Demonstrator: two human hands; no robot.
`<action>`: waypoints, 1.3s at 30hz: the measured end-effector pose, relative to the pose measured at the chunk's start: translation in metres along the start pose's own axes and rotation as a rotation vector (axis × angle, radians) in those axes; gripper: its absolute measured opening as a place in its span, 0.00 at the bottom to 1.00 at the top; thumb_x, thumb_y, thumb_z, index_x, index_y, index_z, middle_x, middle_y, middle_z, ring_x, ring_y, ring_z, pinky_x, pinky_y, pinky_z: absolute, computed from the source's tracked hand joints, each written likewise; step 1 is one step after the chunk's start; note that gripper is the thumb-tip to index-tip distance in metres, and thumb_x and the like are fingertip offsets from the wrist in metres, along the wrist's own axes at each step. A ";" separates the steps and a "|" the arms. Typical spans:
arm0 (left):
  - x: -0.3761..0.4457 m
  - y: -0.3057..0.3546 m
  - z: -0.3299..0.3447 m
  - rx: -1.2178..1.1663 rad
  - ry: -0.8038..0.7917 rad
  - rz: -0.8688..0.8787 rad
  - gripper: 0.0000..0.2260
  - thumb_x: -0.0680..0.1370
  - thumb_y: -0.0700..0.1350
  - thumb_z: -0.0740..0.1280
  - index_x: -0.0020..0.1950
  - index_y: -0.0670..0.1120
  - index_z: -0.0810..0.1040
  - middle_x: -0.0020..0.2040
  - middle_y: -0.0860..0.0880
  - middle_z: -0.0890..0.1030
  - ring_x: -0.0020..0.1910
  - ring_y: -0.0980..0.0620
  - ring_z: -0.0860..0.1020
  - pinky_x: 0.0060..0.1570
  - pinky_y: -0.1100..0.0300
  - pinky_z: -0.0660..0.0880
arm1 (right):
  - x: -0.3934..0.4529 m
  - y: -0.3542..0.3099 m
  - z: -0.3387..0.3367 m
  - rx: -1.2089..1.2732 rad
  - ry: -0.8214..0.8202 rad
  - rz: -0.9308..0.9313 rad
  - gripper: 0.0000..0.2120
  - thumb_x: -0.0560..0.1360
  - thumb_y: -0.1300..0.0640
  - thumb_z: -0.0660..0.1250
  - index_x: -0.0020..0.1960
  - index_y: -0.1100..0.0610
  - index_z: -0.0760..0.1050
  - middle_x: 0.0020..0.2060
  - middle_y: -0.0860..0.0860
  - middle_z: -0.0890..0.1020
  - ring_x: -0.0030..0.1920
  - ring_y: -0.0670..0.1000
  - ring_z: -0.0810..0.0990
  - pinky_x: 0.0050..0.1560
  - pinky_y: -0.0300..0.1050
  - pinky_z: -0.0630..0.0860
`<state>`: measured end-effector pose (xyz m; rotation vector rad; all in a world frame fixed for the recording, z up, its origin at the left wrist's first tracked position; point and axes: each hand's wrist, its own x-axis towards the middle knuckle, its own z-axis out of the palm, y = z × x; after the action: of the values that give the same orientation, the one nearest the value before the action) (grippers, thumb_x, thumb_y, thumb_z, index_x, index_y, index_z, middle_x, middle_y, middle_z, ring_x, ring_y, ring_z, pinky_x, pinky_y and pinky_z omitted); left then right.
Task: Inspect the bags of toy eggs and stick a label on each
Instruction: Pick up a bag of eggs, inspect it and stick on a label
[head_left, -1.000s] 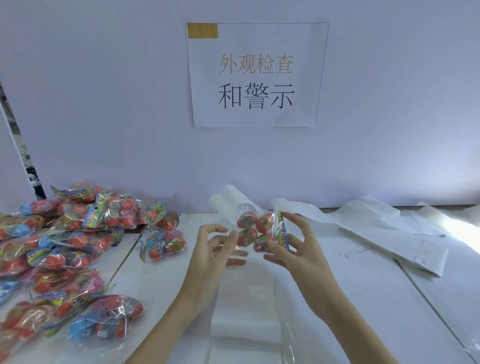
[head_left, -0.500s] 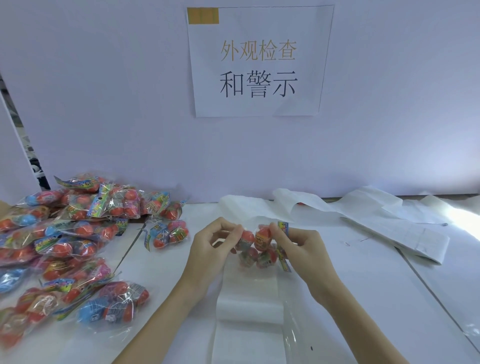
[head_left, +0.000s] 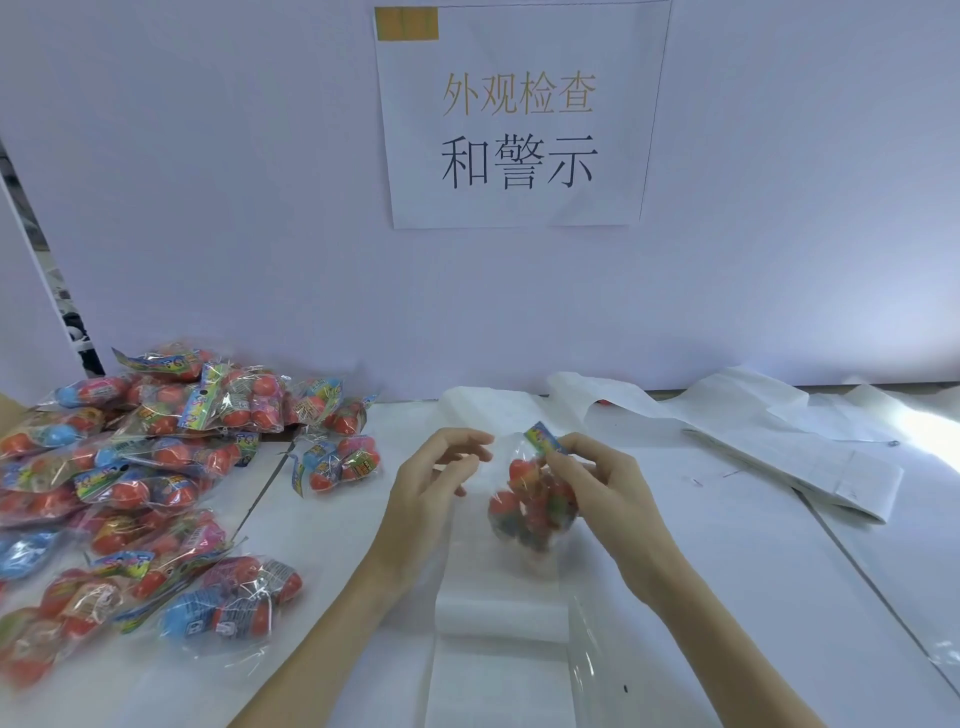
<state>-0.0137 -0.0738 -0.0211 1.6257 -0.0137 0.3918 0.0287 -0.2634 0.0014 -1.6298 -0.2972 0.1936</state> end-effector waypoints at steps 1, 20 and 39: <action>-0.001 0.000 0.000 0.028 -0.048 0.010 0.13 0.76 0.54 0.67 0.56 0.51 0.85 0.49 0.52 0.85 0.48 0.54 0.81 0.45 0.63 0.76 | 0.000 0.001 0.002 -0.067 0.017 -0.031 0.11 0.82 0.54 0.68 0.42 0.54 0.82 0.33 0.52 0.83 0.32 0.50 0.75 0.35 0.39 0.72; 0.000 0.001 0.003 0.035 0.185 0.018 0.06 0.83 0.42 0.69 0.47 0.44 0.83 0.42 0.46 0.85 0.41 0.49 0.84 0.44 0.59 0.81 | -0.002 -0.005 0.002 0.273 -0.015 0.131 0.12 0.82 0.51 0.69 0.48 0.56 0.87 0.44 0.54 0.88 0.39 0.51 0.84 0.38 0.38 0.80; 0.002 -0.003 0.002 -0.184 0.062 -0.058 0.20 0.75 0.46 0.75 0.66 0.55 0.75 0.58 0.46 0.85 0.54 0.41 0.86 0.62 0.43 0.80 | 0.001 0.003 0.003 0.221 0.106 0.049 0.09 0.80 0.57 0.72 0.52 0.62 0.76 0.36 0.57 0.87 0.34 0.51 0.85 0.40 0.40 0.82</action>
<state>-0.0106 -0.0754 -0.0237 1.4292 0.0434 0.3850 0.0291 -0.2605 -0.0018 -1.4236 -0.1487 0.1700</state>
